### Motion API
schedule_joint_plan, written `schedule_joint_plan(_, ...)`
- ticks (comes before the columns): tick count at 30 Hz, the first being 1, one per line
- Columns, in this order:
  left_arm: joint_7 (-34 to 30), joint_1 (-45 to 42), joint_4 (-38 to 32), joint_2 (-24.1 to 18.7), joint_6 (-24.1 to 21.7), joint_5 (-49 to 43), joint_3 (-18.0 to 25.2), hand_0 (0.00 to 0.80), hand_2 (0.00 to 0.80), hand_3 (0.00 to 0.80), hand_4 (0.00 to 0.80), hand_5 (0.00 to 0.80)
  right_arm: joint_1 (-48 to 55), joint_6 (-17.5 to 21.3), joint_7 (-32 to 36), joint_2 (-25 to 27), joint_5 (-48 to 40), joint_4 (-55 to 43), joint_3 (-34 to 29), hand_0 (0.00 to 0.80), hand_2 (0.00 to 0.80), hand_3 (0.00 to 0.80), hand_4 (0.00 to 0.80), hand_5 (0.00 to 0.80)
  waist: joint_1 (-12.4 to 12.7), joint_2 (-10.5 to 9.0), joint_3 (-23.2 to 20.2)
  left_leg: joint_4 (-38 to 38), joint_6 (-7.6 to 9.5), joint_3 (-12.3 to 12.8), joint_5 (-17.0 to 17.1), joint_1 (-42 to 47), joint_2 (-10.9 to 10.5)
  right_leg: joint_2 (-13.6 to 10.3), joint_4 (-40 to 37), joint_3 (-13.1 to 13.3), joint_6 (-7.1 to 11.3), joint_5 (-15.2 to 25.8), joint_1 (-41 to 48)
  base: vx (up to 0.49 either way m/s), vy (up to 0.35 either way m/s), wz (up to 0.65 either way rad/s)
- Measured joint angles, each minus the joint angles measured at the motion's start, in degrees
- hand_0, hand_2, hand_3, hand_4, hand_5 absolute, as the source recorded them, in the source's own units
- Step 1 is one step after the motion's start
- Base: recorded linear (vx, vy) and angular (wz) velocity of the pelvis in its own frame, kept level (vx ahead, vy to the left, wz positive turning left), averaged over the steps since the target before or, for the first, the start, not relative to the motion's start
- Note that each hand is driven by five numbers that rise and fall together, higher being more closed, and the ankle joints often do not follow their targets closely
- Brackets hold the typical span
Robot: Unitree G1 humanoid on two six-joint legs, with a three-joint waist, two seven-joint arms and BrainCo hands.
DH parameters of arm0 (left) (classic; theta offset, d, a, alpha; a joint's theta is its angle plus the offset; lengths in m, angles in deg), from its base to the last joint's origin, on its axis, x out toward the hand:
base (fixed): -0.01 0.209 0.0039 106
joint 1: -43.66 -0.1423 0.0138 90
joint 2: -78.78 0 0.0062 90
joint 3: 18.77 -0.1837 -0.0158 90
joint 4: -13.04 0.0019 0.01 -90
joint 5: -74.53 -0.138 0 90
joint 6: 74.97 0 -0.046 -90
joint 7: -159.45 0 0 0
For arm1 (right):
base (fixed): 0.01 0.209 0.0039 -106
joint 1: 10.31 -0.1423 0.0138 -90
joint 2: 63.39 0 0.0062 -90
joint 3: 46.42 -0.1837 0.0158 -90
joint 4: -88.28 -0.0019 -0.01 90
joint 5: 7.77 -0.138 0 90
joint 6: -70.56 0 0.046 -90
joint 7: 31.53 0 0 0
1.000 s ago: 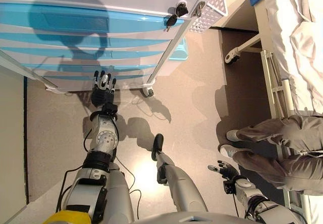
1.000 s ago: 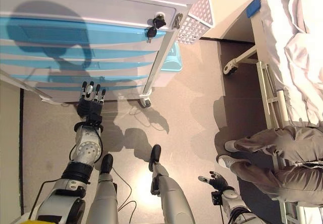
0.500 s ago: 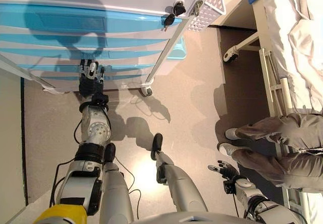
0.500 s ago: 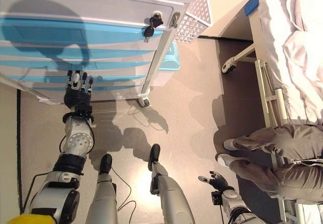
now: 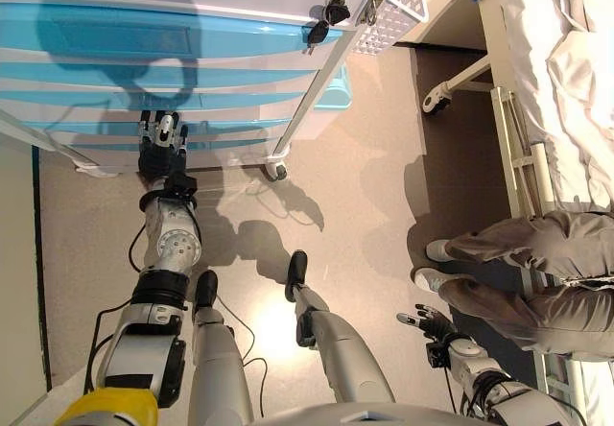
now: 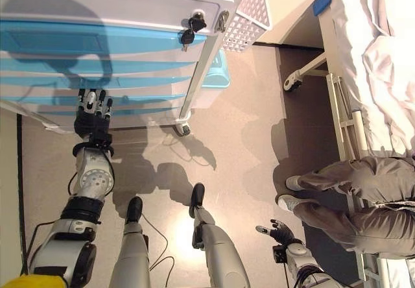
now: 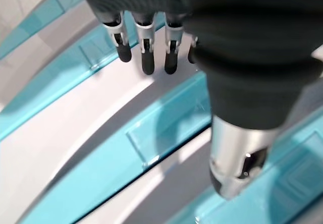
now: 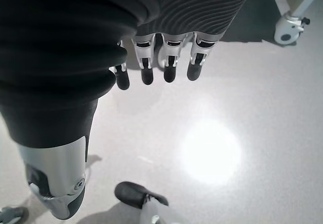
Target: Open the drawer and pick up the medicine
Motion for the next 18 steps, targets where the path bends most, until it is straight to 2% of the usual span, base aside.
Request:
schedule_joint_plan(6,0.62,1.61,0.2,-1.33,0.09,0.01,1.66,0.0,0.0,0.0,0.0,0.0,-0.2,0.0,0.04,0.04,0.02,-0.02,0.0,0.0,0.0,0.0,0.0,0.0,0.03,-0.03,-0.02,0.0,-0.09,-0.01,-0.06,0.0,0.02,0.03,0.03,0.0,0.0,0.0,0.02,0.0,0.0,0.0)
schedule_joint_plan(18,1.38,1.82,0.2,-1.57,0.11,-0.05,1.6,0.0,0.0,0.0,0.0,0.0,-0.33,-0.02,0.14,0.34,0.84,0.0,0.0,0.0,0.0,0.0,0.0,0.0,-0.04,-0.07,-0.05,0.07,-0.1,-0.02,-0.06,0.03,0.07,0.07,0.12,0.0,0.0,0.0,0.02,0.0,0.0,0.0)
